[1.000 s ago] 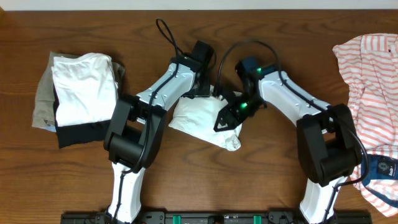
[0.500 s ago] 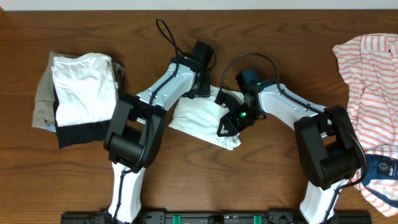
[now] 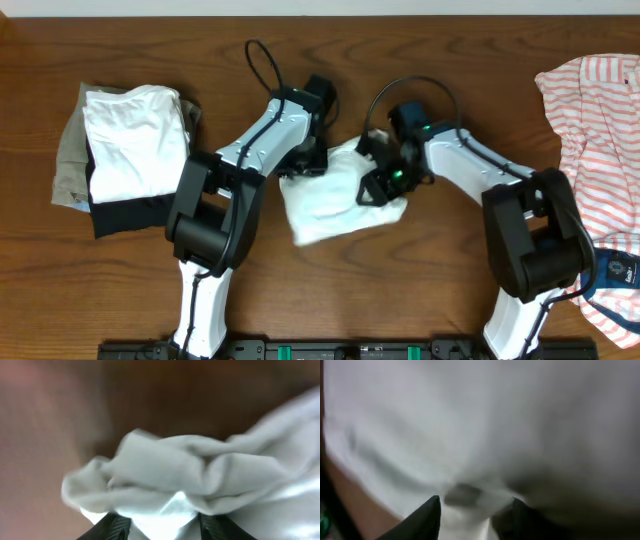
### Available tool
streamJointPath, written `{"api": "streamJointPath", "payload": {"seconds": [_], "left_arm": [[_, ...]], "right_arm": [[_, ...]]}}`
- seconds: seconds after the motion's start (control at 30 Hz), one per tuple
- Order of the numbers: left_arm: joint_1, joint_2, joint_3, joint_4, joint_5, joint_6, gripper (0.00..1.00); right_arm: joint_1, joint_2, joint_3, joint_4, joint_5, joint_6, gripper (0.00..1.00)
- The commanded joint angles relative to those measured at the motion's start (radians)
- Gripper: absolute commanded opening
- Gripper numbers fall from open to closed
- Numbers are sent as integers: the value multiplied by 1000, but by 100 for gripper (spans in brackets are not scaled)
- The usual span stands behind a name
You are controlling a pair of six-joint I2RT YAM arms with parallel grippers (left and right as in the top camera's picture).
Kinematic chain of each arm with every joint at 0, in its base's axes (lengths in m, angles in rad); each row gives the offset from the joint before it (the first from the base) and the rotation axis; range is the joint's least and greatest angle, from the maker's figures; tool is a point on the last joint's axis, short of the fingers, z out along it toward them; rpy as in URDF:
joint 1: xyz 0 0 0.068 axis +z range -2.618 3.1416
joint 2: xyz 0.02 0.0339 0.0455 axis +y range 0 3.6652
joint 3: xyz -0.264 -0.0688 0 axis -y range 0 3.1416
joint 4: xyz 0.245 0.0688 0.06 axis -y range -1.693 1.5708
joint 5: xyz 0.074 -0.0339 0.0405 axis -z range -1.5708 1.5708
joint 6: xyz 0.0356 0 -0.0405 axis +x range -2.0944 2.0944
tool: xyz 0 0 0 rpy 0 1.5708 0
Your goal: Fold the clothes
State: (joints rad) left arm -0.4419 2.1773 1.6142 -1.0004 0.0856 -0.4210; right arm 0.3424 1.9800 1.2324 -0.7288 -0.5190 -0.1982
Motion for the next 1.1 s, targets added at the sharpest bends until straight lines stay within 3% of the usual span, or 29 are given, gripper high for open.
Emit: {"api": "streamJointPath", "payload": {"seconds": [0.0, 0.17, 0.27, 0.4, 0.5, 0.6, 0.8, 0.87, 0.93, 0.97, 1.07], "left_arm": [[-2, 43, -22, -62, 169, -11, 41], [-3, 43, -22, -118, 355, -11, 32], [-2, 43, -22, -134, 410, -11, 25], [-2, 39, -22, -148, 457, -10, 23], [-2, 28, -22, -151, 458, -10, 22], [-1, -1, -19, -151, 457, 4, 15], [16, -137, 9, -129, 362, 45, 17], [22, -200, 9, -91, 280, 87, 27], [23, -246, 9, -55, 198, 109, 59], [23, -265, 9, -32, 148, 114, 66], [23, -282, 9, 26, 66, 140, 73]], "right_arm": [[-61, 13, 21, 47, 213, 4, 51], [-98, 13, 35, 139, 213, 37, 54], [-100, 13, 35, 174, 212, 37, 54], [-96, 13, 36, 193, 212, 37, 55], [-95, 13, 38, 206, 212, 37, 55], [-94, 12, 52, 201, 200, 38, 55], [-98, -54, 151, 110, 190, 45, 55], [-103, -95, 188, 82, 191, 45, 56], [-107, -136, 204, 66, 190, 45, 59], [-108, -158, 206, 58, 190, 45, 60], [-107, -192, 206, 8, 190, 45, 60]]}}
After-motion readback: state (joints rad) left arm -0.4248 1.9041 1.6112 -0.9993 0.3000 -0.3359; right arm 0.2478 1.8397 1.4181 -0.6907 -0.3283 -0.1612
